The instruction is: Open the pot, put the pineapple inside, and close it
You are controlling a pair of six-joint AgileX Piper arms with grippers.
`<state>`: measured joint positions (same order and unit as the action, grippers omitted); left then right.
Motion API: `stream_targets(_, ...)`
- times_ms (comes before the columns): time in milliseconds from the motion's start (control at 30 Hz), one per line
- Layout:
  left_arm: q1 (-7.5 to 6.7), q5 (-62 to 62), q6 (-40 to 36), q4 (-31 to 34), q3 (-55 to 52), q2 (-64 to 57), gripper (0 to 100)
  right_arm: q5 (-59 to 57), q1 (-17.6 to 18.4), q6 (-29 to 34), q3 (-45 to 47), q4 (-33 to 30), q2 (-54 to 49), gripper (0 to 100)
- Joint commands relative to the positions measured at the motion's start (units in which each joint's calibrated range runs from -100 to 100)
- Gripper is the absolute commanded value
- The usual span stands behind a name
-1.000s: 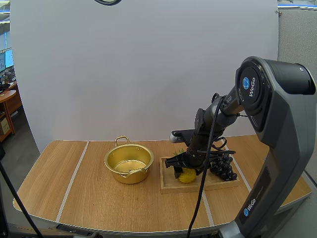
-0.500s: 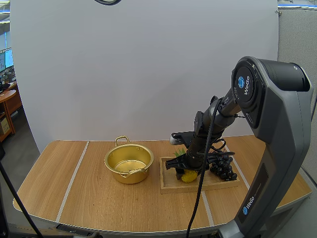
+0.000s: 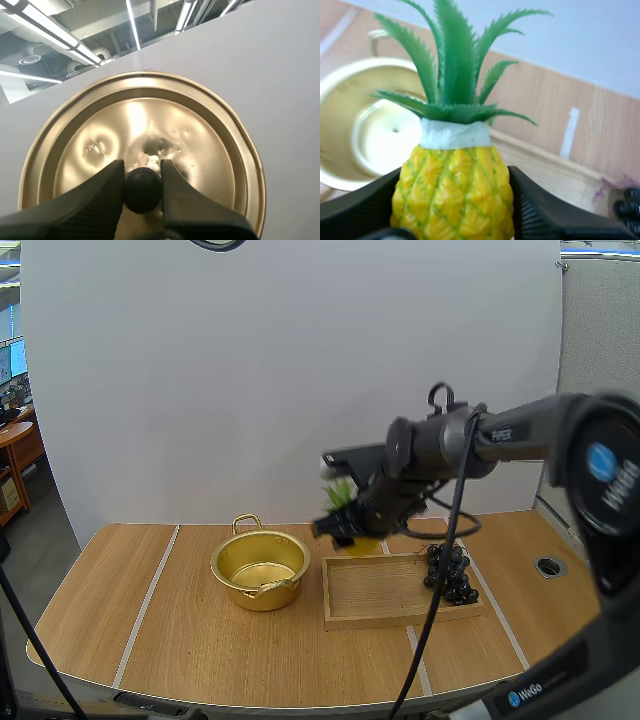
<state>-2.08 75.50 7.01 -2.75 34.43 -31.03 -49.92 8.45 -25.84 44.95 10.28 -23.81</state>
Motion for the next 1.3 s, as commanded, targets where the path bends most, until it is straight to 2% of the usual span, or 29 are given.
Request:
stream_targets(0,-0.07,-0.7,-0.6,0.5,0.4,-0.3,0,-5.7,3.9,-0.5,-6.9,-0.4,-2.9,0)
stream_targets(167,-0.07,-0.7,-0.6,0.5,0.4,-0.3,0,-5.7,7.0,-0.4,-10.6,-0.4,-1.6,0)
stream_targets(267,-0.07,-0.7,-0.6,0.5,0.4,-0.3,0,-5.7,7.8,-0.4,-11.3,-0.4,-1.0,0)
stream_targets(333,-0.07,-0.7,-0.6,0.5,0.4,-0.3,0,-5.6,10.4,-0.1,-13.5,-0.5,3.5,0)
stream_targets(500,-0.07,-0.7,-0.6,0.5,0.4,-0.3,0,-4.8,12.0,-0.1,-15.0,-0.9,10.1,0)
stream_targets(1267,-0.07,-0.7,-0.6,0.5,0.4,-0.3,0,3.5,12.4,0.1,-16.6,-3.0,26.1,0)
